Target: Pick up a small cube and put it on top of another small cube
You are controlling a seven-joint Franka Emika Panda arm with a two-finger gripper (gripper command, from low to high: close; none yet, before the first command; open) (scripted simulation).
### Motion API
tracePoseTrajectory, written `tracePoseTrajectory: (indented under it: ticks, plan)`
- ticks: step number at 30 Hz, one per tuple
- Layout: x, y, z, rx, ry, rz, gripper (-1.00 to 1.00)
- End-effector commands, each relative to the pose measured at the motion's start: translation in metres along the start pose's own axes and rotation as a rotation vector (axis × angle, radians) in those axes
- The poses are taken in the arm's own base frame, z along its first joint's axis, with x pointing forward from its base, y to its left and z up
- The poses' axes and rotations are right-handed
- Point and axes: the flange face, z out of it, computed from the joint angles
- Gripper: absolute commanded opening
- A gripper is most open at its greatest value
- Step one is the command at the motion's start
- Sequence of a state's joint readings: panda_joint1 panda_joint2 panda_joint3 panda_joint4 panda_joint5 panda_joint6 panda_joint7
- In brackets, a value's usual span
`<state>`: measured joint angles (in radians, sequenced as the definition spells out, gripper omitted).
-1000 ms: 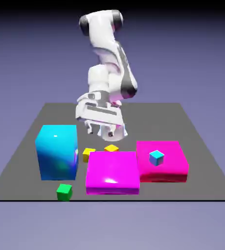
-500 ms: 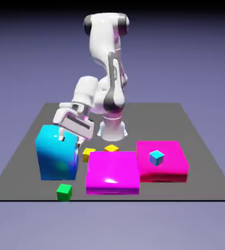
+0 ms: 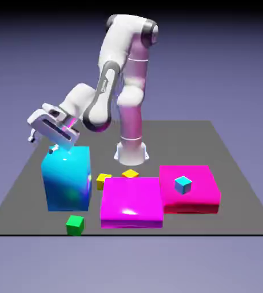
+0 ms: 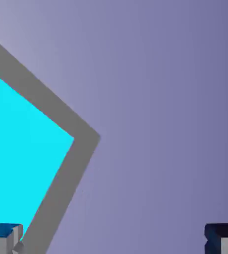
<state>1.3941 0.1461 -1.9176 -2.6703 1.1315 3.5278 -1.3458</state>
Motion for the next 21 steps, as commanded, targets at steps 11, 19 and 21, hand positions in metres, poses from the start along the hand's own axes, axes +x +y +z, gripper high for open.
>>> tracePoseTrajectory:
  ticks: [11, 19, 21]
  plan:
    - [-0.100, -0.034, 0.012, 0.123, -0.284, 0.373, 0.00]
    - [-0.140, -0.108, -0.005, 0.320, -0.423, 0.544, 0.00]
    - [-0.148, -0.125, -0.013, 0.367, -0.452, 0.587, 0.00]
